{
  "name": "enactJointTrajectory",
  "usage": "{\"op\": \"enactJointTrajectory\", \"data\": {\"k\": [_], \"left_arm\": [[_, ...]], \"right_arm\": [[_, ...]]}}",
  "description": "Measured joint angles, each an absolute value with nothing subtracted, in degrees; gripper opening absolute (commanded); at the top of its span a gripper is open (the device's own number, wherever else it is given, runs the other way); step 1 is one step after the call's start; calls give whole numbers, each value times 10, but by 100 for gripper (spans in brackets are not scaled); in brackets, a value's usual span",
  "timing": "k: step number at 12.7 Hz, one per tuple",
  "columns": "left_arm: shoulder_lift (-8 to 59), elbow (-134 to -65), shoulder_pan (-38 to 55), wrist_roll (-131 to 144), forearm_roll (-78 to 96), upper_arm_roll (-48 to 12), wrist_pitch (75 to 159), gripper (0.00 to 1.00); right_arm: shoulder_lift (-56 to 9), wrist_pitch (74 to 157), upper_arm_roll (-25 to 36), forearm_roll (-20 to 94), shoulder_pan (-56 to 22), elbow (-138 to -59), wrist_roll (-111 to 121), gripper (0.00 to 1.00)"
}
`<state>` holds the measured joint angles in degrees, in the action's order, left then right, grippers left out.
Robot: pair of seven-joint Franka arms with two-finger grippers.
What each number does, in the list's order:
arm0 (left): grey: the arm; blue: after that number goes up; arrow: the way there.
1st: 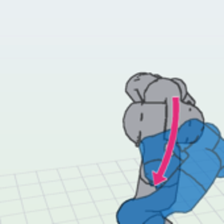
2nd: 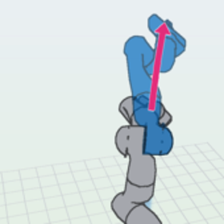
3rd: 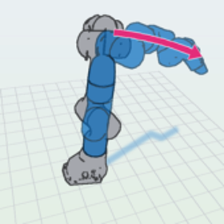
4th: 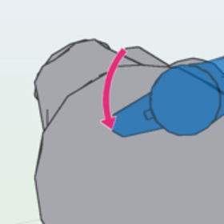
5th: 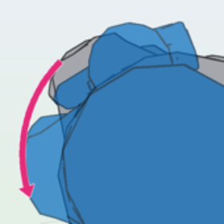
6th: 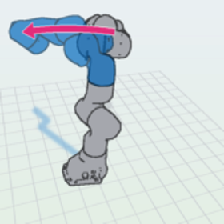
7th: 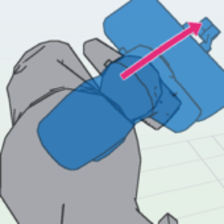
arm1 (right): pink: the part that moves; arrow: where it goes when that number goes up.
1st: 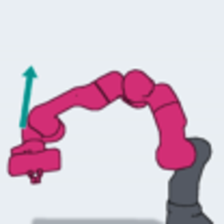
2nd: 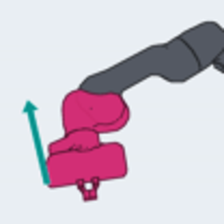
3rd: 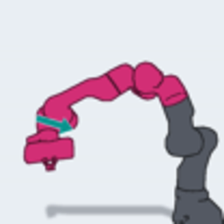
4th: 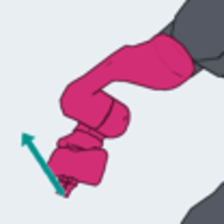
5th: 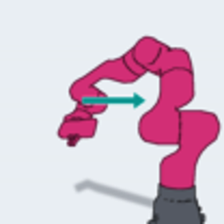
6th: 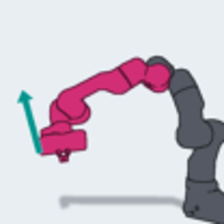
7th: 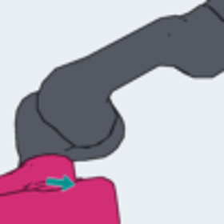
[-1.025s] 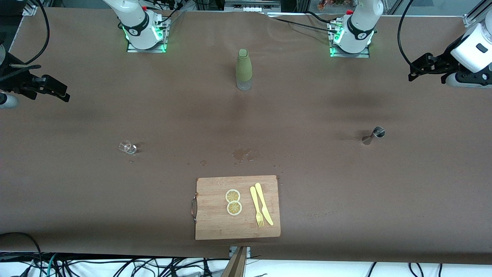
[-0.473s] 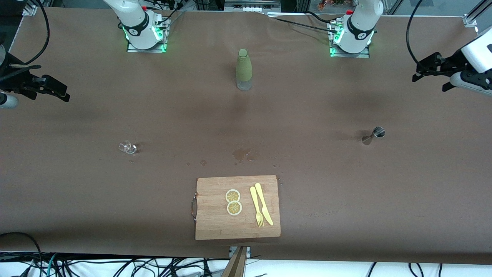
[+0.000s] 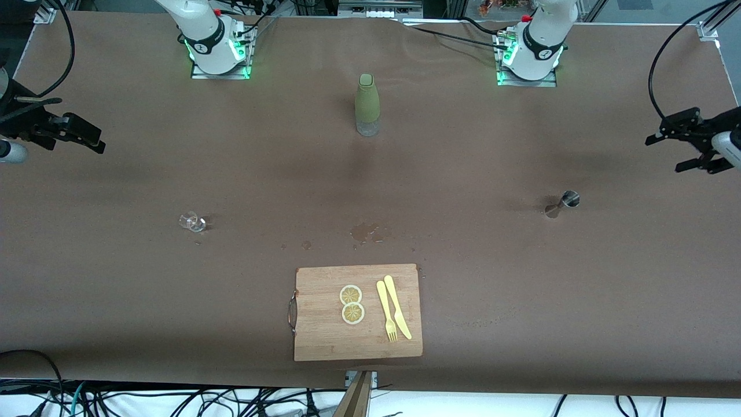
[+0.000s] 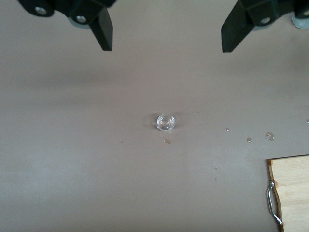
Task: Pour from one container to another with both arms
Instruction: 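Reach the right gripper to the glass cup while the left gripper reaches the jigger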
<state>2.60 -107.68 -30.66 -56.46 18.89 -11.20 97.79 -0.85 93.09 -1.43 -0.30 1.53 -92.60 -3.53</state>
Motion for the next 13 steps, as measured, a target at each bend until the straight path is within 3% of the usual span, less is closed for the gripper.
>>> {"op": "enactJointTrajectory", "data": {"k": [7,13], "left_arm": [[79,-1127,-351,-839,299,-111,1012,98],[164,-1138,-368,-1122,397,-86,1013,99]], "right_arm": [[-29,927,-14,-3,15,-932,54,100],[-69,907,-12,7,44,-933,376,100]]}}
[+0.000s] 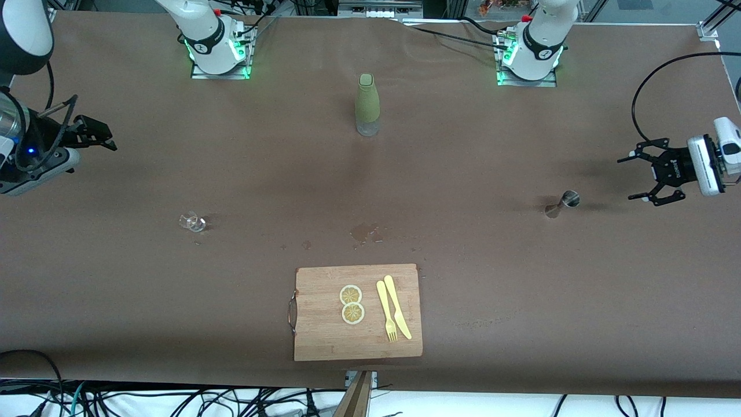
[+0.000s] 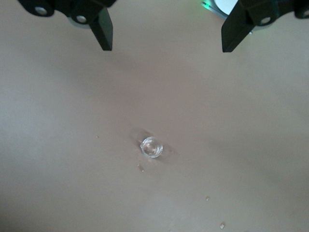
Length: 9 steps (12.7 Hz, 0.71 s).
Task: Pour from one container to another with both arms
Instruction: 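Reach the right gripper to the glass cup while the left gripper reaches the jigger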
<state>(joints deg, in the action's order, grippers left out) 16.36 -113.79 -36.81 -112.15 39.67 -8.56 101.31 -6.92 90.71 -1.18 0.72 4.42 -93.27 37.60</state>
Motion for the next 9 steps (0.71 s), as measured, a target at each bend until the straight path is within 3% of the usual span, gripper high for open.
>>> {"op": "enactJointTrajectory", "data": {"k": [5,9], "left_arm": [[245,-1140,-378,-1262,462,-82,1013,100],[290,-1139,-379,-1333,482,-82,1014,100]], "right_arm": [[-126,906,-8,152,138,-935,628,100],[-216,905,-6,269,215,-937,818,100]]}}
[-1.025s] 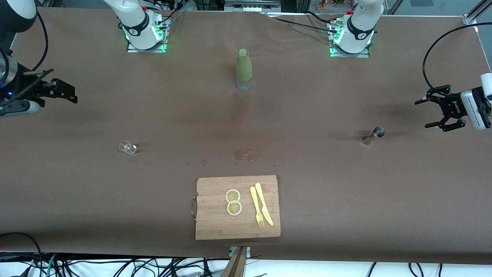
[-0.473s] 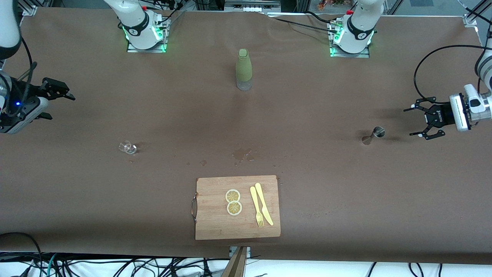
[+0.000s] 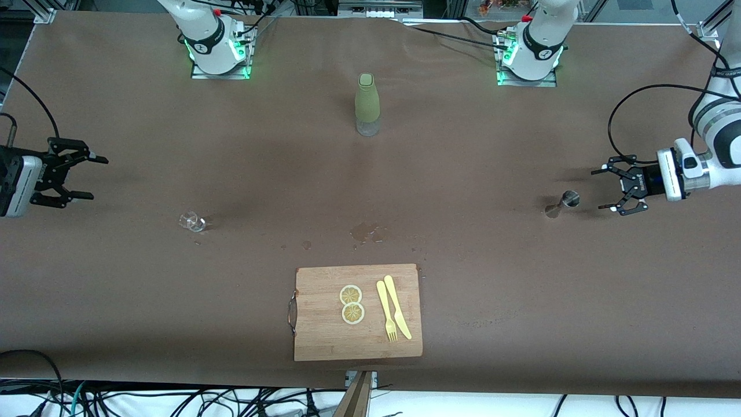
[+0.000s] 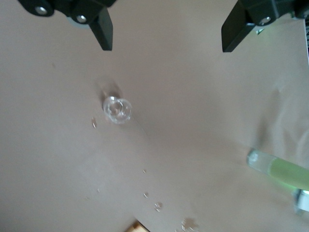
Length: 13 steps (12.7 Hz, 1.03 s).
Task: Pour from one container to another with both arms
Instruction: 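Reach the right gripper to the glass cup while the left gripper reaches the jigger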
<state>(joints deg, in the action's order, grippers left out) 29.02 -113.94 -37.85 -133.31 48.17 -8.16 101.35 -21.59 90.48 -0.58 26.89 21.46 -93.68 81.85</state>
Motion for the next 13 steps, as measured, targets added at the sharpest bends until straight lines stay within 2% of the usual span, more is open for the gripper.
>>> {"op": "enactJointTrajectory", "data": {"k": [5,13], "left_arm": [[345,-1138,-379,-1406,516,-81,1013,100],[395,-1126,-370,-1481,576,-84,1012,100]], "right_arm": [[-320,886,-6,372,252,-936,971,100],[-450,901,-7,437,261,-906,1225,100]]}}
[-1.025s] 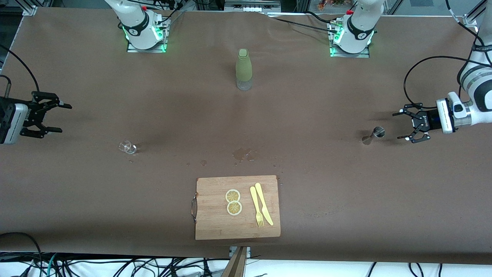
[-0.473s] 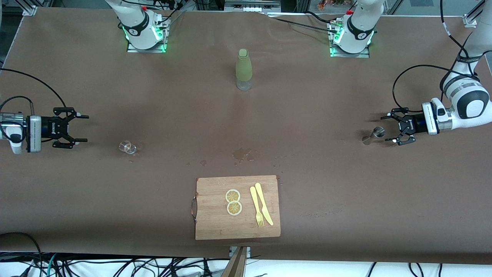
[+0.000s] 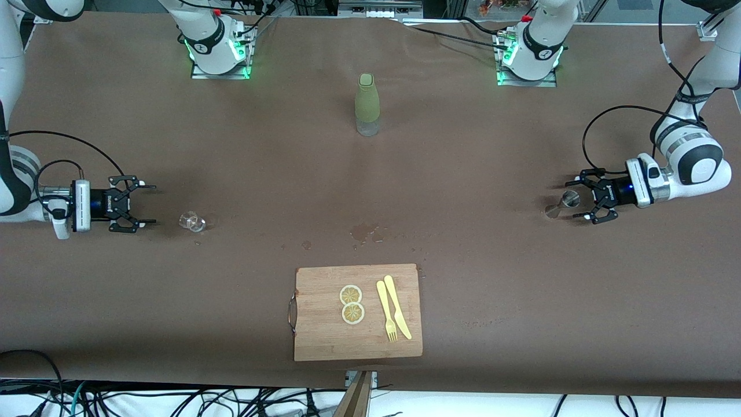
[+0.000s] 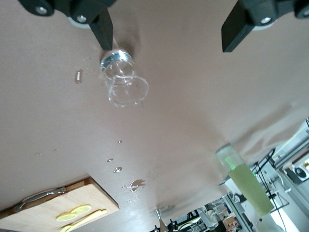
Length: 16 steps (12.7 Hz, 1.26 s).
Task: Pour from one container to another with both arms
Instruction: 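Reach the right gripper to the glass cup while the left gripper reaches the jigger, then close the right gripper on the glass while the left gripper grips the jigger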
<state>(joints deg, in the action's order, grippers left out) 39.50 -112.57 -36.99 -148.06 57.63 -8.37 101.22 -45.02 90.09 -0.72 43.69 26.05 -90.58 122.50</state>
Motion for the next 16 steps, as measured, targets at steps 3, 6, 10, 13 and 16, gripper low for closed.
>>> {"op": "enactJointTrajectory", "data": {"k": [3,6,10,13,16], "left_arm": [[412,-1125,-360,-1494,606,-84,1011,100],[426,-1125,-353,-1499,620,-84,1009,100],[437,-1124,-347,-1522,651,-85,1006,100],[444,-1121,-340,-1530,664,-85,999,100],[448,-1117,-339,-1533,665,-84,995,90]], "right_arm": [[-491,905,-14,444,260,-864,1274,100],[-527,913,-19,464,257,-847,1319,100],[-541,933,-22,476,234,-844,1344,100],[-547,945,-22,480,214,-844,1353,99],[-550,954,-22,481,202,-844,1354,99]]}}
